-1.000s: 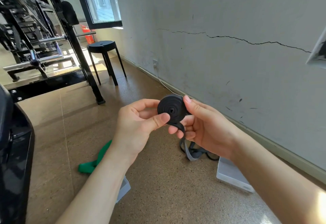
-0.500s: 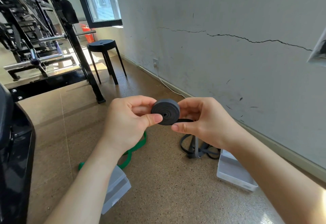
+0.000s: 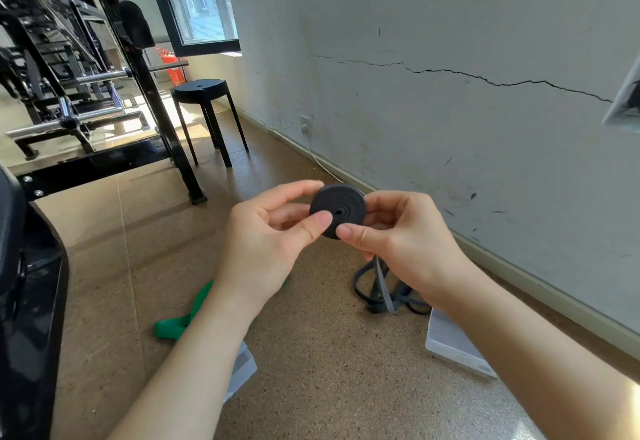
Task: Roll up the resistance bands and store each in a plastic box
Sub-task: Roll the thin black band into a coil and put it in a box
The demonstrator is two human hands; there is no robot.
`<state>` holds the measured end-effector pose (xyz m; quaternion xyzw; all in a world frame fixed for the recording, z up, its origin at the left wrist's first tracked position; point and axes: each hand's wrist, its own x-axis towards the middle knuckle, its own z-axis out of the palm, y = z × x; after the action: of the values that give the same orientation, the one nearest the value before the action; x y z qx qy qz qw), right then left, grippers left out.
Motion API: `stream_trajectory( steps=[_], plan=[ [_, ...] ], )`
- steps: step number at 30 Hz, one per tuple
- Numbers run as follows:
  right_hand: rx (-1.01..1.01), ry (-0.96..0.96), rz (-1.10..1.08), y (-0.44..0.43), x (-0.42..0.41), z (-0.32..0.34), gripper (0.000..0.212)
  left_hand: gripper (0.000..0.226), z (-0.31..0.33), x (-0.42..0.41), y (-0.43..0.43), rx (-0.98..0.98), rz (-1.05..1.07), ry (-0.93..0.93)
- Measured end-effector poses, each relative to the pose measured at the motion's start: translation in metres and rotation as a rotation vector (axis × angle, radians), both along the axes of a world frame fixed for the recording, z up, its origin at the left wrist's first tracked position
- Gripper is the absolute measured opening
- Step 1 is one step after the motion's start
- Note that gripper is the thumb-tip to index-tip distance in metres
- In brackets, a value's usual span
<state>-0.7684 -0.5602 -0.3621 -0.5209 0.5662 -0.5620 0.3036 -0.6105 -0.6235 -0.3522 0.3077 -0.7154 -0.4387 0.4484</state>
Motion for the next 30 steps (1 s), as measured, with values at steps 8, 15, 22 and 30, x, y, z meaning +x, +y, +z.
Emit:
stream_trajectory(
  steps=[8,15,22,30],
  plan=[
    [0.068,0.035,0.179,0.001,-0.007,0.003,0.039,0.026,-0.004,-0.008,0.002,0.091,0.021,0.124],
    [0.133,0.432,0.118,0.004,-0.013,0.014,0.052,0.033,0.000,-0.002,-0.002,0.015,0.048,0.046],
    [0.134,0.454,0.097,0.006,-0.019,0.015,0.033,0.042,0.002,0.005,-0.006,-0.158,0.100,-0.175],
    [0.072,0.364,0.077,0.003,-0.012,0.011,0.025,0.051,0.006,0.008,-0.006,-0.374,0.123,-0.338]
  ],
)
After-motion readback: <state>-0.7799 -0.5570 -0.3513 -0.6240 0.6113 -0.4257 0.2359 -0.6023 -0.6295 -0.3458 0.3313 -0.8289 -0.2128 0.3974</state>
